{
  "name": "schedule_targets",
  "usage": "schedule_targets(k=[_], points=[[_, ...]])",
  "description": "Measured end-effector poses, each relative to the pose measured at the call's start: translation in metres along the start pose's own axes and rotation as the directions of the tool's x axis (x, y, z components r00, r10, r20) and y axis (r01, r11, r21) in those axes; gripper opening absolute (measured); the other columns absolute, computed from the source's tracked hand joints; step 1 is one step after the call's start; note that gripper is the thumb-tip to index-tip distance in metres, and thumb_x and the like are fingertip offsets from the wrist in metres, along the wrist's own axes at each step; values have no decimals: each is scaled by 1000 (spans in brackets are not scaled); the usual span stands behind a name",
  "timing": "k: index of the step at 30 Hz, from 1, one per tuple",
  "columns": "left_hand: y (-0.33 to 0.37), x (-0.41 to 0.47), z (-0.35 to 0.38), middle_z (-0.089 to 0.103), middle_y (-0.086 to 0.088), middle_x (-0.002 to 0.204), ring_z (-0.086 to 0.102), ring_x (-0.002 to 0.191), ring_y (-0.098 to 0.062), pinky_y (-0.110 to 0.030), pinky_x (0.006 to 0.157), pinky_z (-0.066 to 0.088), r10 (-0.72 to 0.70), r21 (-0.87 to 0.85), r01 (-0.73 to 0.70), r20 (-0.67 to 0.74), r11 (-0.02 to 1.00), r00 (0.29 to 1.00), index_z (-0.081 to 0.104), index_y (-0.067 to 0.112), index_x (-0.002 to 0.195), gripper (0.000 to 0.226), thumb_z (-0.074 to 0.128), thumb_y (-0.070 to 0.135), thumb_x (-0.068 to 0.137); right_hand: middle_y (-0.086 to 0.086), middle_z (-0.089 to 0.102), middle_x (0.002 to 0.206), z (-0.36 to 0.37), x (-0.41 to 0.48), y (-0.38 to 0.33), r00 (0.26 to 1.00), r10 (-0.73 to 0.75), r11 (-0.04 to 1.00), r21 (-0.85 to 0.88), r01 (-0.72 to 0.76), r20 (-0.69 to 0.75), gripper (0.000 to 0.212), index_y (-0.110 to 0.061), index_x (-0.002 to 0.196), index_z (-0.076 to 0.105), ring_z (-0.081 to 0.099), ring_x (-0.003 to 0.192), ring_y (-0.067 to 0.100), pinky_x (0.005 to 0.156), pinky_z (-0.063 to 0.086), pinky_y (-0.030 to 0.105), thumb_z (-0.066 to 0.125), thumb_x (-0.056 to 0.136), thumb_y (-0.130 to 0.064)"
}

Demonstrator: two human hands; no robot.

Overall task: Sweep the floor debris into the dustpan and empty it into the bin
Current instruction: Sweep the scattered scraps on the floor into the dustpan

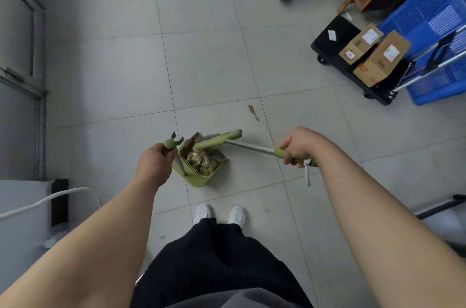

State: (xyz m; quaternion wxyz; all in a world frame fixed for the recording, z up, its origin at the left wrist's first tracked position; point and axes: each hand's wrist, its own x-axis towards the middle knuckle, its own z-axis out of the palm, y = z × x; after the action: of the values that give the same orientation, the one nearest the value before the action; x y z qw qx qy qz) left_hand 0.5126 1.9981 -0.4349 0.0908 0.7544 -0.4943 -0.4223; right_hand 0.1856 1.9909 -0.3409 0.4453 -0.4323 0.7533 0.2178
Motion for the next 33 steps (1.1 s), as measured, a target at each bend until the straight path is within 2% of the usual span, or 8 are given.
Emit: schedule_targets(k=[4, 7, 11, 15, 17, 20, 26, 33], points=[[5, 1, -7, 56, -5, 73, 49, 64, -25, -30, 54, 36, 66, 71, -69, 43, 995, 997, 62, 10, 99, 26, 55, 34, 95, 16, 70, 87, -7, -6, 11, 1000, 16, 993, 116, -18, 18, 35, -7, 117, 68, 54, 62, 22, 69, 45, 30, 68, 82, -7], [7, 0, -5, 55, -4, 73, 48, 64, -24, -28, 53, 35, 99, 93, -106, 81, 990, 992, 62, 12, 99, 23, 55, 33, 95, 14, 63, 86, -4, 0, 21, 996, 87, 973, 214, -88, 14, 34, 2, 119, 64, 52, 71, 25, 57, 38, 26, 65, 87, -9], [7, 0, 4, 56, -4, 74, 49, 67, -26, -30, 55, 36, 105, 95, -114, 89, 989, 990, 64, 9, 103, 25, 55, 31, 95, 19, 61, 77, 23, 20, 34, 979, 201, 898, 393, -196, 28, 13, 2, 91, 64, 49, 57, 26, 45, 40, 28, 65, 85, -10], [4, 1, 9, 56, -3, 72, 49, 67, -25, -31, 56, 36, 96, 83, -104, 95, 991, 991, 64, 10, 104, 24, 56, 31, 95, 15, 59, 44, 52, 28, 33, 973, 230, 863, 455, -221, 36, 16, 9, 79, 61, 49, 30, 23, 35, 41, 24, 64, 84, -6], [4, 3, 10, 55, -1, 71, 49, 66, -25, -31, 56, 36, 97, 91, -106, 106, 990, 990, 64, 11, 103, 24, 57, 33, 94, 10, 54, 33, 63, 24, 27, 972, 220, 872, 428, -235, 86, 21, 6, 70, 59, 46, 27, 21, 36, 40, 23, 61, 86, -6], [8, 6, 12, 53, 0, 70, 48, 66, -24, -31, 56, 36, 102, 90, -113, 111, 990, 989, 63, 10, 103, 24, 56, 32, 95, 11, 56, 38, 70, 17, 17, 973, 169, 889, 402, -220, 159, 22, 3, 65, 57, 48, 34, 22, 37, 42, 23, 61, 85, -5], [16, 6, 19, 59, -7, 82, 51, 76, -29, -31, 64, 37, 123, 117, -136, 113, 984, 986, 62, 8, 106, 25, 54, 30, 96, 17, 63, 72, 39, -2, 8, 966, 75, 935, 320, -154, 247, 12, 0, 86, 61, 49, 47, 25, 39, 39, 21, 61, 86, -12], [5, 5, 5, 52, -3, 69, 47, 66, -25, -31, 52, 32, 91, 91, -97, 65, 991, 994, 62, 6, 101, 28, 54, 33, 95, 19, 64, 77, 11, -9, 14, 984, 102, 953, 269, -140, 148, 18, -1, 93, 68, 49, 46, 22, 37, 39, 19, 67, 80, -12]])
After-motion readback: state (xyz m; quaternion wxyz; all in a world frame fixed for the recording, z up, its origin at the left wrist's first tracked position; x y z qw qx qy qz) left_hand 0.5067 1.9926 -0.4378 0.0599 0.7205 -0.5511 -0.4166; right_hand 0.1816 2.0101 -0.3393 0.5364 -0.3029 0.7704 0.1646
